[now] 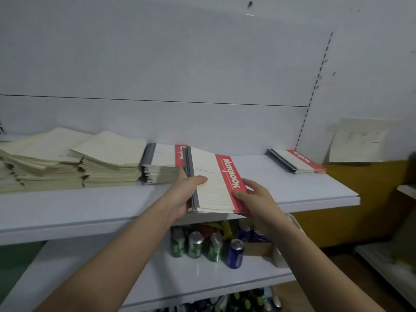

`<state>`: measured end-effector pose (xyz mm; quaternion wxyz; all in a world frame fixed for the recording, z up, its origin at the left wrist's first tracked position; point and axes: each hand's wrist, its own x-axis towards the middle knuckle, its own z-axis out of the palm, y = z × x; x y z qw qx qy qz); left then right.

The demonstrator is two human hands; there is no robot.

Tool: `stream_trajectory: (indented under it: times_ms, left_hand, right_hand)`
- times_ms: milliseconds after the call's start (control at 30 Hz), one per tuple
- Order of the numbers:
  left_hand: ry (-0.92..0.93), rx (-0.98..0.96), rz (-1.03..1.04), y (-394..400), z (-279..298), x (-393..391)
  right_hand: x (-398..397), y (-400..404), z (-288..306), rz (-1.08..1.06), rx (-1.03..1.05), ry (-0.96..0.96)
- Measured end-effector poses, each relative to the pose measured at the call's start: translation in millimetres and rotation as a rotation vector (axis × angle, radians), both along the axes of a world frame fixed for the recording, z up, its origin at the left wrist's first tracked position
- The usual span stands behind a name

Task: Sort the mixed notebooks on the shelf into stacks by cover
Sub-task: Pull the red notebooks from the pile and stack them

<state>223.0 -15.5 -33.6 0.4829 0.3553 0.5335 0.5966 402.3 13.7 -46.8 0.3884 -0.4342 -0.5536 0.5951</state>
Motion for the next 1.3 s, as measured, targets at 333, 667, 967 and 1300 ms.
stream_trajectory:
  times_ms: [333, 667, 967, 1300]
  left_hand:
    - [0.099, -0.032, -0.030, 38.4, -12.5, 173.1]
    - [0.183, 0.016, -0.005, 159.1, -33.1, 229.5]
    - [0.256, 0.079, -0.022, 308.0, -52.2, 242.2]
    - [0.658, 0.014, -0.104, 374.1, -84.3, 258.3]
  right_hand:
    - [174.9, 46.7, 1.8, -0.177, 0.060, -0.114]
    - [229.7, 168.8, -5.8, -0.187, 0.125, -0.253]
    - [238.2, 332.0, -13.7, -0.245, 0.224, -0.421]
    - [236.7, 414.3, -50.1, -0.103, 0.428, -1.052]
